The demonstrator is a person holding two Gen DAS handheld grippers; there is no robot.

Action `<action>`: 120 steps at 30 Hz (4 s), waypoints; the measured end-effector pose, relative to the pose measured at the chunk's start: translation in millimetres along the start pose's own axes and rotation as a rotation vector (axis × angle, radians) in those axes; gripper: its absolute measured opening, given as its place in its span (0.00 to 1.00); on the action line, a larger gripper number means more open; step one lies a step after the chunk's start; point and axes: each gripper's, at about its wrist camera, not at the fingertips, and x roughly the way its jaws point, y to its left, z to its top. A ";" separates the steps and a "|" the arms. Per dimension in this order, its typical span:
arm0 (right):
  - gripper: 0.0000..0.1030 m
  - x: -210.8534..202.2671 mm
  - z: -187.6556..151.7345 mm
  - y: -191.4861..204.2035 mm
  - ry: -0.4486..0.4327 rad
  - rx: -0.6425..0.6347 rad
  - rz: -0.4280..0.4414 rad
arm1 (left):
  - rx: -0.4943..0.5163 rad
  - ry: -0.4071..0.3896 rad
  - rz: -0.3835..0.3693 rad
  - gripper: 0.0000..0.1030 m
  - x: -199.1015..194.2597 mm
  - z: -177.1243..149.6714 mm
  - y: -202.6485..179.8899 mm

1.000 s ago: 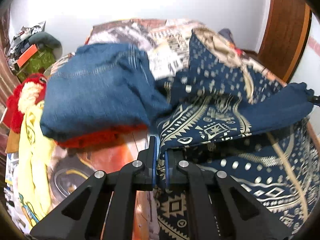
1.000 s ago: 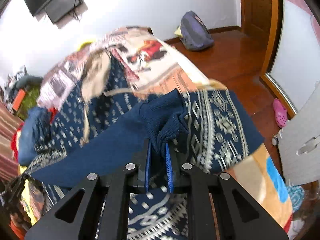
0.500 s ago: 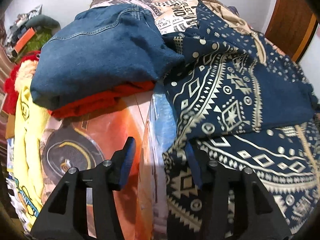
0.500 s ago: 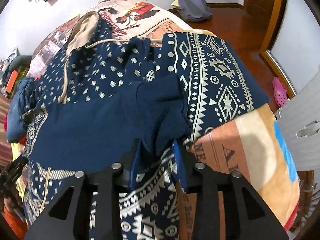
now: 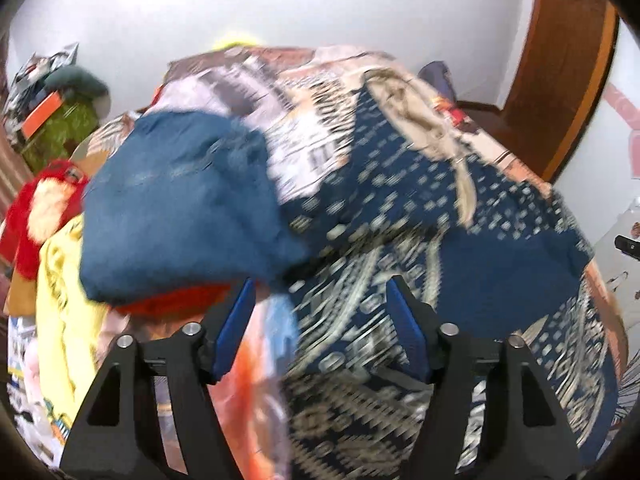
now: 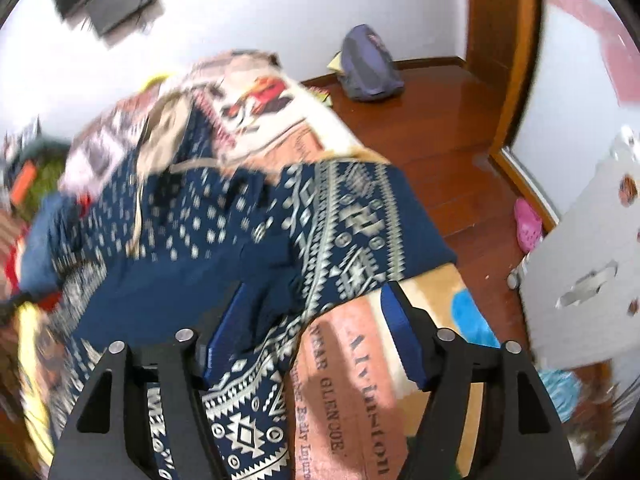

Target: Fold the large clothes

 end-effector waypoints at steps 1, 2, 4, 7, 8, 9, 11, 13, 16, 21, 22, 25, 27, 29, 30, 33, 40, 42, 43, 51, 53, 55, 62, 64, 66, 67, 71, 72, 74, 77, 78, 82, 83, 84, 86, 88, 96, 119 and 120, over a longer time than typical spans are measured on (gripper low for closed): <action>0.64 0.8 4.1 -6.3 -0.002 0.035 0.008 | 0.002 -0.006 -0.013 0.68 2.6 4.1 -7.5; 0.64 3.1 6.6 -11.8 0.000 0.065 0.015 | 0.005 -0.006 -0.028 0.69 7.4 8.3 -15.6; 0.65 9.7 9.1 -28.9 0.014 0.136 0.027 | 0.012 0.001 -0.050 0.69 16.0 15.3 -29.6; 0.65 29.2 8.2 -46.8 0.053 0.221 0.035 | 0.015 0.028 -0.087 0.69 34.7 20.6 -53.8; 0.65 37.9 6.2 -55.1 0.074 0.254 0.040 | 0.018 0.045 -0.105 0.69 43.4 21.4 -63.5; 0.65 46.9 4.2 -63.0 0.096 0.286 0.047 | 0.021 0.055 -0.114 0.69 49.3 21.4 -70.4; 0.65 63.4 1.1 -76.3 0.141 0.351 0.064 | 0.033 0.075 -0.123 0.69 61.1 20.6 -82.7; 0.65 79.1 -2.9 -88.2 0.179 0.428 0.083 | 0.046 0.095 -0.127 0.69 71.9 19.1 -92.4; 0.65 90.1 -4.9 -95.5 0.185 0.492 0.123 | 0.057 0.121 -0.130 0.69 86.2 17.2 -104.0; 0.67 109.2 6.1 -105.8 0.157 0.559 0.130 | 0.050 0.155 -0.123 0.69 102.3 14.3 -106.7; 0.67 113.5 8.0 -108.0 0.157 0.571 0.129 | 0.049 0.160 -0.119 0.69 104.8 14.4 -106.5; 0.67 125.4 16.1 -112.7 0.149 0.607 0.113 | 0.040 0.177 -0.110 0.69 112.2 13.0 -104.9; 0.63 129.8 23.1 -113.7 0.138 0.609 0.089 | 0.035 0.177 -0.106 0.69 114.4 12.6 -103.8; 0.41 132.4 29.5 -111.9 0.125 0.596 0.056 | 0.034 0.178 -0.102 0.69 114.9 12.2 -103.4; 0.35 132.9 31.2 -111.8 0.121 0.592 0.047 | 0.036 0.176 -0.101 0.69 114.5 12.1 -103.4; 0.08 128.6 36.1 -106.6 0.094 0.569 0.027 | 0.042 0.169 -0.092 0.69 110.9 12.9 -104.1; 0.06 79.3 51.4 -74.5 -0.043 0.432 0.048 | 0.047 0.123 -0.086 0.69 87.5 18.4 -99.2; 0.06 63.3 57.2 -62.6 -0.076 0.390 0.064 | 0.050 0.105 -0.083 0.69 78.6 19.7 -97.7; 0.06 52.8 60.4 -54.1 -0.097 0.357 0.074 | 0.051 0.099 -0.082 0.69 75.1 20.2 -97.1; 0.05 -6.2 68.2 20.1 -0.160 0.142 0.213 | 0.058 0.030 -0.082 0.69 36.3 21.6 -88.8; 0.05 -11.9 62.4 43.9 -0.155 0.073 0.247 | 0.065 0.016 -0.077 0.71 27.8 20.4 -86.0; 0.05 -11.5 52.4 67.7 -0.131 0.004 0.255 | 0.067 0.008 -0.073 0.72 22.7 19.0 -84.4; 0.10 38.4 11.8 122.0 0.075 -0.117 0.222 | 0.057 0.028 -0.088 0.75 15.4 5.8 -76.8; 0.10 54.2 -1.3 124.8 0.149 -0.113 0.213 | 0.052 0.041 -0.095 0.75 16.7 1.9 -75.7; 0.11 59.7 -12.2 123.4 0.197 -0.116 0.201 | 0.049 0.062 -0.101 0.75 20.1 -3.6 -74.9; 0.16 64.3 -16.9 120.6 0.222 -0.117 0.195 | 0.050 0.070 -0.103 0.75 21.7 -6.3 -74.7; 0.44 62.8 -24.9 112.4 0.291 -0.086 0.238 | 0.064 0.090 -0.097 0.75 27.0 -13.1 -78.8; 0.44 58.4 -26.3 109.8 0.288 -0.088 0.244 | 0.069 0.091 -0.097 0.75 27.5 -14.2 -80.4; 0.44 46.5 -26.2 104.5 0.256 -0.113 0.227 | 0.076 0.090 -0.101 0.75 28.2 -15.4 -84.0; 0.53 29.6 -20.0 90.8 0.178 -0.105 0.187 | 0.077 0.090 -0.116 0.75 28.9 -14.9 -89.2; 0.56 26.3 -15.4 82.1 0.151 -0.080 0.174 | 0.077 0.090 -0.120 0.75 29.4 -14.0 -90.5; 0.57 26.8 0.4 43.4 0.089 0.051 0.126 | 0.081 0.085 -0.126 0.75 31.3 -10.4 -96.1; 0.57 31.7 4.5 33.3 0.088 0.096 0.116 | 0.083 0.084 -0.128 0.75 32.2 -9.7 -97.4; 0.57 37.3 8.0 19.0 0.088 0.151 0.106 | 0.086 0.084 -0.129 0.75 33.2 -9.2 -98.7; 0.57 49.0 11.6 -2.3 0.090 0.231 0.081 | 0.089 0.084 -0.130 0.75 35.4 -8.4 -99.9; 0.57 63.8 13.3 -21.5 0.100 0.299 0.058 | 0.090 0.088 -0.130 0.75 38.5 -8.5 -100.6; 0.48 96.6 19.4 -56.1 0.088 0.453 0.033 | 0.091 0.125 -0.122 0.75 58.5 -11.1 -103.7; 0.05 -41.0 59.1 156.8 -0.181 -0.089 0.291 | 0.041 -0.014 -0.104 0.76 -18.4 -14.6 -56.2; 0.05 -41.8 57.9 170.0 -0.171 -0.105 0.313 | 0.033 -0.020 -0.104 0.76 -22.2 -15.9 -51.2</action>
